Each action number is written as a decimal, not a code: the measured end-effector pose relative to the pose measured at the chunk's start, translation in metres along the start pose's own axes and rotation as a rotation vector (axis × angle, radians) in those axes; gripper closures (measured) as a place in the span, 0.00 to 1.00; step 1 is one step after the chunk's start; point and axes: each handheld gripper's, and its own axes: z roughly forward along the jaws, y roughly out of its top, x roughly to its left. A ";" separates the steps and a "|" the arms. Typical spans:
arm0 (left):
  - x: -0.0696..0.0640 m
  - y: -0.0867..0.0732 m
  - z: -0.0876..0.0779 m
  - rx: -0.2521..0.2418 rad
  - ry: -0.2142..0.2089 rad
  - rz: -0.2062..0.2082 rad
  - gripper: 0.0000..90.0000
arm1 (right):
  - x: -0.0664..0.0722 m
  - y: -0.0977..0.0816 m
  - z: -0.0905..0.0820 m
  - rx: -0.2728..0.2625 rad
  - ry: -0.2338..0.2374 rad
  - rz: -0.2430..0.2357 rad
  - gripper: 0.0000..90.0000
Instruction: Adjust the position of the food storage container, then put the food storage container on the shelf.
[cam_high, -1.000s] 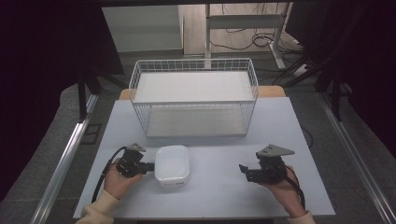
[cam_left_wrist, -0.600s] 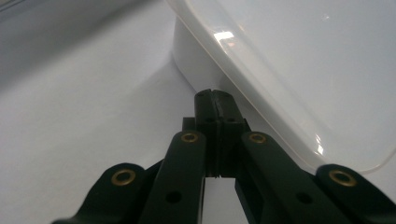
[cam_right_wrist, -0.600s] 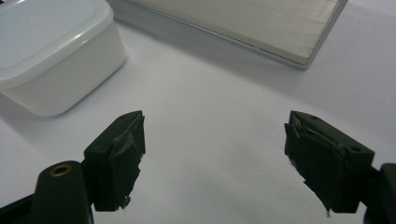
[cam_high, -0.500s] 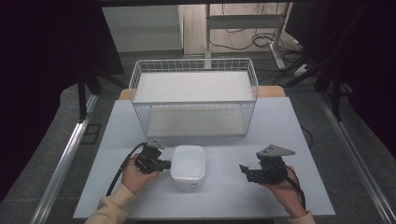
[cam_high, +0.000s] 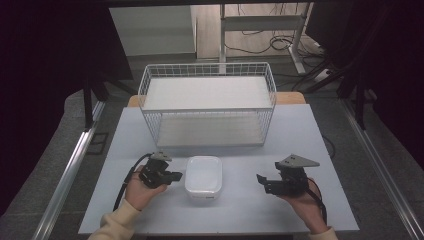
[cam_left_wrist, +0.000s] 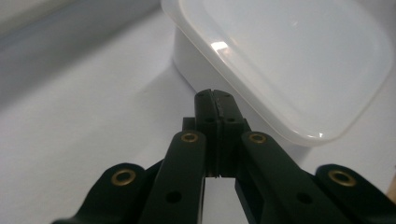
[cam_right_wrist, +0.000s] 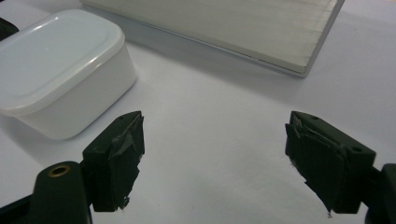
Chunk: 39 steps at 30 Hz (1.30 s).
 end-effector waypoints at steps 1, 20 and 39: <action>0.000 0.000 0.000 0.000 0.000 0.000 1.00 | 0.000 0.000 0.000 -0.005 0.003 0.003 0.22; 0.005 -0.007 -0.051 -0.203 0.020 -0.102 0.40 | 0.004 0.001 0.001 -0.035 0.090 0.024 0.20; 0.010 -0.006 -0.050 -0.214 -0.051 -0.183 0.37 | 0.011 0.009 0.005 -0.011 0.167 0.102 0.27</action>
